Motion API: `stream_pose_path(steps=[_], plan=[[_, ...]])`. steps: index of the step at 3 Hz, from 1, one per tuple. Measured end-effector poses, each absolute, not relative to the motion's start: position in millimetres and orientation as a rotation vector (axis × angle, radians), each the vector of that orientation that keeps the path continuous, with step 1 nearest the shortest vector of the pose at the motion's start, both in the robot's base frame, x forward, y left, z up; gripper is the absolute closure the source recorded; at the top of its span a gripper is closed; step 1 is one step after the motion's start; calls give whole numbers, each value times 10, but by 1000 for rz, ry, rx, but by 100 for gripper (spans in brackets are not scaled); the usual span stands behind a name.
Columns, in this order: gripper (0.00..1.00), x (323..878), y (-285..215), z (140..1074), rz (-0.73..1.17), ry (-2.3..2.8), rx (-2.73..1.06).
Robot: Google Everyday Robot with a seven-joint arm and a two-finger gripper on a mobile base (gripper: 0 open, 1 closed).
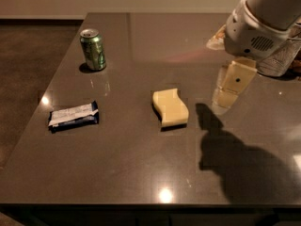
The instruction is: Move rxbar blueberry near sponge
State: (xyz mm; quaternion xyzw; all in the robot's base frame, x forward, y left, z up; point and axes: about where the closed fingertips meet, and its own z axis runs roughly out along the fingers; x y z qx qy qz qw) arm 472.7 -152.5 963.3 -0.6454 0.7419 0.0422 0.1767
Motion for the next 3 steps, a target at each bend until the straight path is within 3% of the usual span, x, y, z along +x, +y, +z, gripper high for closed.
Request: stream_pose_path(steps=[3], plan=[[0, 4897, 212, 9478, 326, 1838, -2060]])
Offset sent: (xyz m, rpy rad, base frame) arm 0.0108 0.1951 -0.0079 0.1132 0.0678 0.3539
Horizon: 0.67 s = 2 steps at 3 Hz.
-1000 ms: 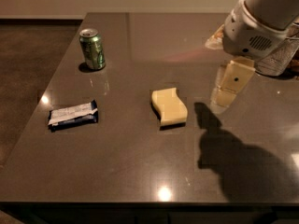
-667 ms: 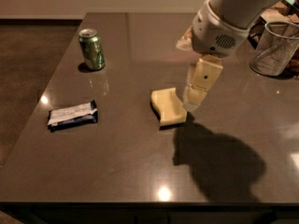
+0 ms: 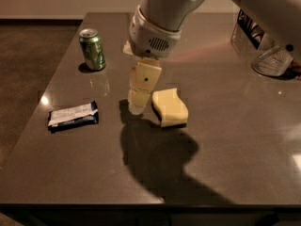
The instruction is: Move rxbar blueberry near sponge
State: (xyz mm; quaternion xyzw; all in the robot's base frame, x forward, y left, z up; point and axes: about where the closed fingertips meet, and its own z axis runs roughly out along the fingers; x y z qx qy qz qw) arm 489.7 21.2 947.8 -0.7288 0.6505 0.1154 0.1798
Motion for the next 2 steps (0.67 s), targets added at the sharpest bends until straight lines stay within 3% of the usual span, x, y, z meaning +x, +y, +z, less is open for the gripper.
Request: stream_pose_path(steps=[2], plan=[[0, 4825, 959, 9041, 321, 1809, -2152]])
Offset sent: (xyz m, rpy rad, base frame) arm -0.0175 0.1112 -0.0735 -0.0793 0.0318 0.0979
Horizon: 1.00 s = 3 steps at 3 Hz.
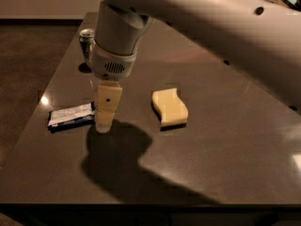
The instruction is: Move rxbar blueberry near sponge
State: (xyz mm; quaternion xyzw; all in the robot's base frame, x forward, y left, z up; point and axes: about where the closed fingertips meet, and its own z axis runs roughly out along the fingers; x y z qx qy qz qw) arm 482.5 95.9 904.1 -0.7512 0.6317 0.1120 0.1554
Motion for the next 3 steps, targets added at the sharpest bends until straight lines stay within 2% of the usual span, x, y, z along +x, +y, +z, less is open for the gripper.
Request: stream_pose_path(steps=[3], plan=[[0, 4710, 1593, 8471, 265, 1753, -2293]])
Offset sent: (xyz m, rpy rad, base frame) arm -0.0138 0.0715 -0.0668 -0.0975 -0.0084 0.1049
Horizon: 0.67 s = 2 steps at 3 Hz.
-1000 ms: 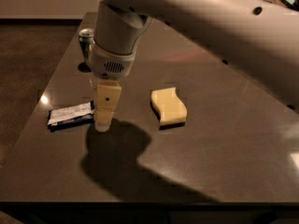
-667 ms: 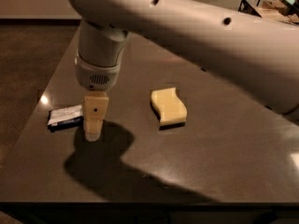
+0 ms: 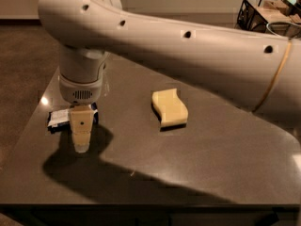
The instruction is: Move rxbar blueberry near sponge
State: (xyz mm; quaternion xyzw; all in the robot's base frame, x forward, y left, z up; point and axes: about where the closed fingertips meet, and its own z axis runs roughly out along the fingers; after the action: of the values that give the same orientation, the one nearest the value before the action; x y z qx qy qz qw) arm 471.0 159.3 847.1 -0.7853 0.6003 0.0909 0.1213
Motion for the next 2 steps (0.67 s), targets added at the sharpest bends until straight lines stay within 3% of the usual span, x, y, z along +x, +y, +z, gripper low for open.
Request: stream_pose_path(steps=[2], plan=[[42, 4722, 1779, 8372, 241, 1774, -2379]])
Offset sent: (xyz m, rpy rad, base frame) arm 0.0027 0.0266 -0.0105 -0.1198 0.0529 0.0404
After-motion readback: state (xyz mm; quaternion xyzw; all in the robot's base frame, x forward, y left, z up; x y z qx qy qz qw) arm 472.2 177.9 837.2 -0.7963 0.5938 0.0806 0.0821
